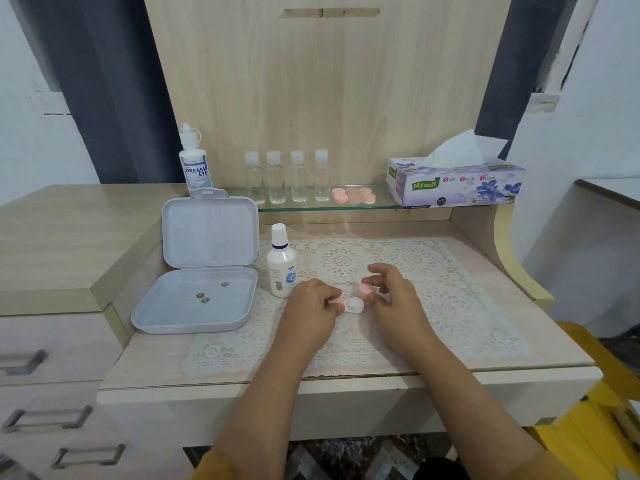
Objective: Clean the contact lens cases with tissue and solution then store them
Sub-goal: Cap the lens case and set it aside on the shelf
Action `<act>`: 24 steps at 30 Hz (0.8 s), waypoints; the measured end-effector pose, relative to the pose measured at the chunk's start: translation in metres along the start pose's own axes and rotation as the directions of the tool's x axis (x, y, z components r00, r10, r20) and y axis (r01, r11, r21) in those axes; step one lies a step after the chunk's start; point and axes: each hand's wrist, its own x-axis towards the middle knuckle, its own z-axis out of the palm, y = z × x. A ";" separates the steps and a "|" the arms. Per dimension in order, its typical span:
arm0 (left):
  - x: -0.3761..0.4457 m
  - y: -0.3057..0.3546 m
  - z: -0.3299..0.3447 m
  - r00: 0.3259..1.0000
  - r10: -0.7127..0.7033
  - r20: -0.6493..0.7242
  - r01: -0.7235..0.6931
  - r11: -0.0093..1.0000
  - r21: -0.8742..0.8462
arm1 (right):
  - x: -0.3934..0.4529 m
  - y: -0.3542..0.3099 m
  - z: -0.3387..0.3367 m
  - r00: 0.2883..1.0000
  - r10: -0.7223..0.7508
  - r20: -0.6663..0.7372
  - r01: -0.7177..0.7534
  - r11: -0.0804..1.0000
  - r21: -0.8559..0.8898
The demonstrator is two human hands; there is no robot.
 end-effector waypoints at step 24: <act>0.000 -0.005 0.002 0.999 -0.018 0.051 0.016 0.999 0.028 | -0.001 -0.004 0.002 0.982 -0.169 0.084 0.188 0.850 -0.491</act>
